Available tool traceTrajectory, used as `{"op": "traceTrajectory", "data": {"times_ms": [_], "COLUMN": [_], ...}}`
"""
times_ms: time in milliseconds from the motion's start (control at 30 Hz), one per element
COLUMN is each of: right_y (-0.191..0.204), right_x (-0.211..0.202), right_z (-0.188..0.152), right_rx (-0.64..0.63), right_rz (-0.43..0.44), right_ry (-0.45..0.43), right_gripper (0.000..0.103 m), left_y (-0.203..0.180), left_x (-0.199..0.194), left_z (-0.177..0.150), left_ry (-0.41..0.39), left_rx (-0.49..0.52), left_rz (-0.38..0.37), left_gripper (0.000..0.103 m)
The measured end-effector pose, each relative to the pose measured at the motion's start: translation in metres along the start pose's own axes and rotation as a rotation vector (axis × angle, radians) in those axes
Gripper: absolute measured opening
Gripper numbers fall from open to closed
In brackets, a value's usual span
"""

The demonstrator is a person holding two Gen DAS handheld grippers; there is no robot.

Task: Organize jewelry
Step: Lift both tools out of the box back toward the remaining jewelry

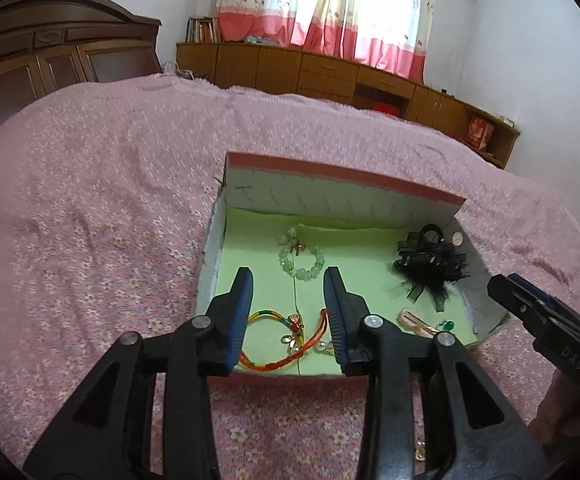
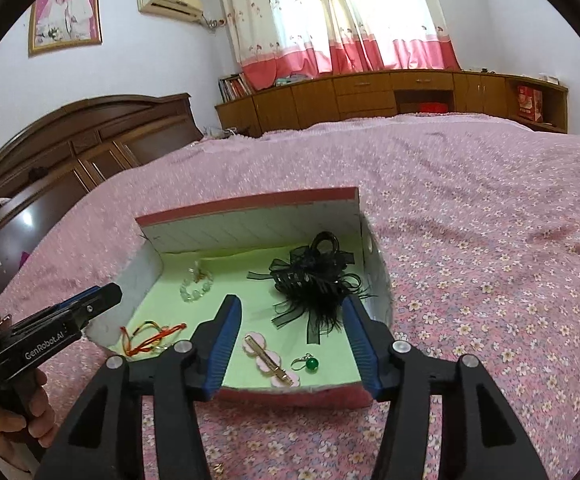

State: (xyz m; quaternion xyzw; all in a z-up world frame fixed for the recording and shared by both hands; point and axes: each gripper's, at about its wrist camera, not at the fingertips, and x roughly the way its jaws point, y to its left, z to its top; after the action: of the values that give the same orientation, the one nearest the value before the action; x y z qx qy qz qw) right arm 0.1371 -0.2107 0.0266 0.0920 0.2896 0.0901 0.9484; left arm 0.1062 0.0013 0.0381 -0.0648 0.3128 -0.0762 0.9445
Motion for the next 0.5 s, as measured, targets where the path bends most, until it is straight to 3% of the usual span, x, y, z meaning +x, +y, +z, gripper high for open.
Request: {"op": "traceTrajectory", "data": {"times_ms": [333, 500], "right_y": [0.005, 0.011], "right_x": [-0.042, -0.056], "right_z": [-0.006, -0.016], "right_rx": [0.016, 0.002], "right_rz": [0.027, 0.045], "right_ry": [-0.065, -0.053], "right_gripper": [0.059, 0.059], "left_y": [-0.003, -0.003], "left_x": [-0.041, -0.055], "left_z": [-0.007, -0.014], "left_ry": [-0.062, -0.042], "left_rx": [0.014, 0.031], "left_rz": [-0.023, -0.038], "left_gripper": [0.029, 0.030]}}
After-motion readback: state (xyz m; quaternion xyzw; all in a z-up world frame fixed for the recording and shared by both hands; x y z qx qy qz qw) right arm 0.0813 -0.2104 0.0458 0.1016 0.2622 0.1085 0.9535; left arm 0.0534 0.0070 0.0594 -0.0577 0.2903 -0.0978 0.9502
